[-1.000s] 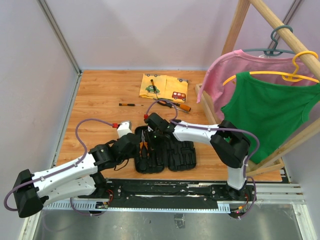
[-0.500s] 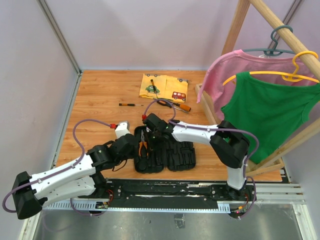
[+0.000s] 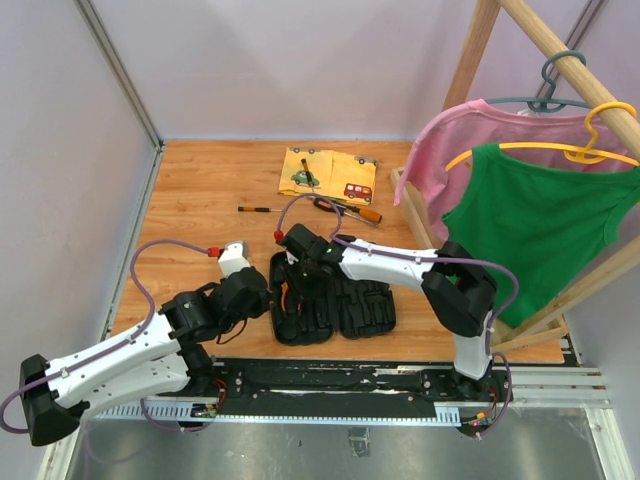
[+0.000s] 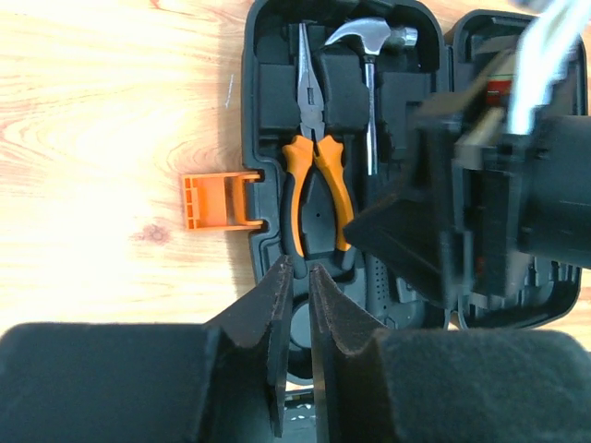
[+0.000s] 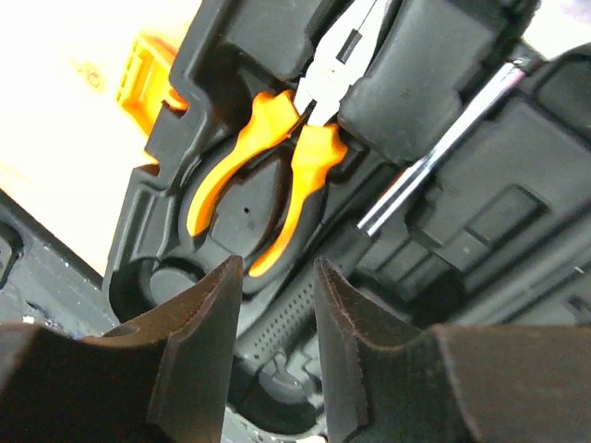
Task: Sort the tools into containers
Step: Adjust the pliers in the storage box, then pick up the screwdriver from the center of the board, then place the screwdriver in the storage box.
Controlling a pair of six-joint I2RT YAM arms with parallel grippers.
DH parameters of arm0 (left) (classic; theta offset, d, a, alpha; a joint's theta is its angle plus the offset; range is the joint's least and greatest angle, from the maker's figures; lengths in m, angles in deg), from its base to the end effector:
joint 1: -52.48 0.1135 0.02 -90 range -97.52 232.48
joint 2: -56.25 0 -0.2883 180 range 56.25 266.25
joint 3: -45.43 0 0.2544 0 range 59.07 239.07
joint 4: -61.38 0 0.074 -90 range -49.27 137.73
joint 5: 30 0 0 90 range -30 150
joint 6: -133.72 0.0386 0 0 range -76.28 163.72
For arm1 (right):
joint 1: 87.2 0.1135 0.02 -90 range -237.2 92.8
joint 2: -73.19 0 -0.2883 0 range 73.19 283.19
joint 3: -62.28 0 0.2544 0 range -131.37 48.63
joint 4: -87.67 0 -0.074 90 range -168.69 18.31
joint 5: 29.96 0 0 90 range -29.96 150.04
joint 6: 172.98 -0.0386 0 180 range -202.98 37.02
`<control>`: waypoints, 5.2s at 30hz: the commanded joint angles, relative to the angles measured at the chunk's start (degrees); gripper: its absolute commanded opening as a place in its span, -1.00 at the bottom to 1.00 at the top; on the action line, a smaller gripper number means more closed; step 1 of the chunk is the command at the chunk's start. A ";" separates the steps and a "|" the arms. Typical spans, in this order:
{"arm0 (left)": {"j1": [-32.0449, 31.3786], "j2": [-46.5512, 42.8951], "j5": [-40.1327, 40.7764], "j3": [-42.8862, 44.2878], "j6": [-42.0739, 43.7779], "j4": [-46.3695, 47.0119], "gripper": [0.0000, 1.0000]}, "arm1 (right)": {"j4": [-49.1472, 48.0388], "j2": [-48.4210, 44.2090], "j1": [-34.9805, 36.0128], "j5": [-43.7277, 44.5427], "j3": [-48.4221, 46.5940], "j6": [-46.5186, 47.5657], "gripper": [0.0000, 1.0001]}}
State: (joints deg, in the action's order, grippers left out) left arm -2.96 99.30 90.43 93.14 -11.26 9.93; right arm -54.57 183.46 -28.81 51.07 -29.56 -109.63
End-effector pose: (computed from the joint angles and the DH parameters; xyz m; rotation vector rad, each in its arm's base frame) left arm 0.0934 -0.1012 0.2528 -0.2350 2.2673 -0.3854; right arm 0.2169 0.3639 0.2104 -0.8063 2.5991 0.7161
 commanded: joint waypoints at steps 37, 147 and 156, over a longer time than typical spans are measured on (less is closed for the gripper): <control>24.51 7.45 -11.07 -3.85 21.76 26.40 0.03 | -0.70 -42.19 -25.65 4.75 25.30 14.34 0.37; 28.98 11.44 -20.26 -16.99 29.75 54.30 0.24 | -10.40 -23.32 -20.87 12.97 -1.53 23.53 -0.89; 28.99 12.37 -21.91 -16.81 29.89 54.73 0.24 | -11.79 -31.38 -21.26 8.48 11.13 11.09 -0.90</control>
State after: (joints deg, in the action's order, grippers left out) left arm 25.70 111.39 69.51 74.62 17.83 62.67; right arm -63.79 154.98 -49.99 61.82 -21.56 -90.16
